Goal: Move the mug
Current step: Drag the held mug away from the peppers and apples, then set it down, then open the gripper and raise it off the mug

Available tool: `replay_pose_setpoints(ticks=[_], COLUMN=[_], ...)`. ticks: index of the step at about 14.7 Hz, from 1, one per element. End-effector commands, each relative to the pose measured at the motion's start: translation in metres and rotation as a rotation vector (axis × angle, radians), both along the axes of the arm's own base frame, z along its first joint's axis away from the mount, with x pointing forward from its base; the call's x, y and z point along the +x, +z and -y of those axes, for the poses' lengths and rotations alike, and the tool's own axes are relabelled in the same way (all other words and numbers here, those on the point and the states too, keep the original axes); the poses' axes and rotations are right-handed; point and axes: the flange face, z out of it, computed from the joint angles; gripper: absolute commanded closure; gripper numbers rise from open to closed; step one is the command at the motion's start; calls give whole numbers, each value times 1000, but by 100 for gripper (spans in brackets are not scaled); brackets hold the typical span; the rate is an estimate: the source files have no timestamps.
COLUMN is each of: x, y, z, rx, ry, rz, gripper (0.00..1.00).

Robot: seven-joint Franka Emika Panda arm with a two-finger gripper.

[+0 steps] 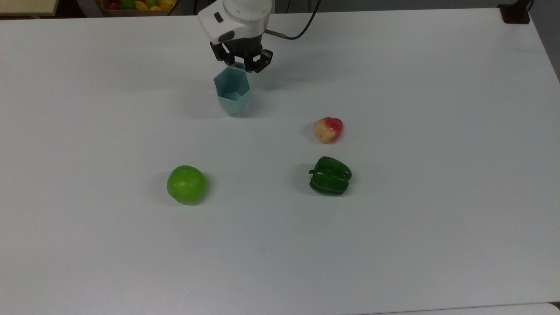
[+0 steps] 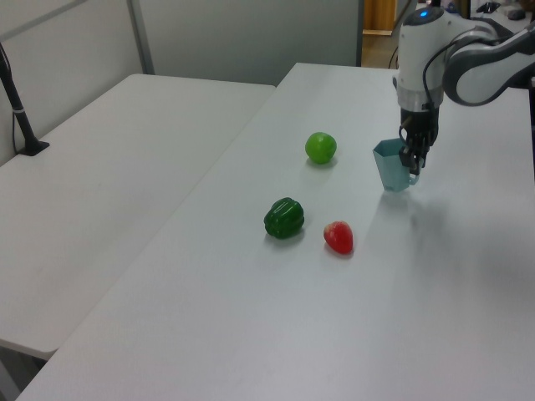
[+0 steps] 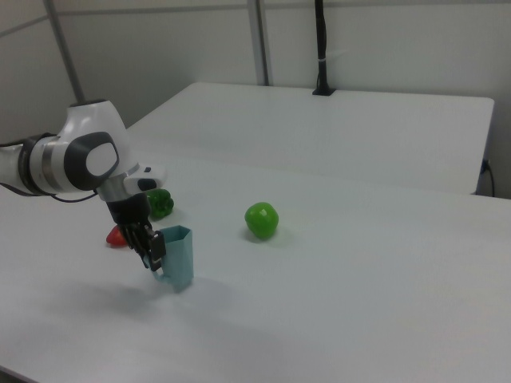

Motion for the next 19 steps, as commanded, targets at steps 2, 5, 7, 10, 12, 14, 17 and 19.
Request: replay_pose_setpoints(ticks=[2,5,7,10,12,14,17,19], x=[1,1,4,13,27,45,54,56], y=[-12,-17,-11,12,45,102,167,182], z=[-9,-9,-6,3,15,33,60,75], rx=[-23,-28,-29,-28,-18,81,158,157], ry=[-3,-14,-22,-40,-46,-50,-55,-73], rz=[2,-14,-11,-16,9,32,47,71], gripper=[87,33,0,0,0,0,0,0])
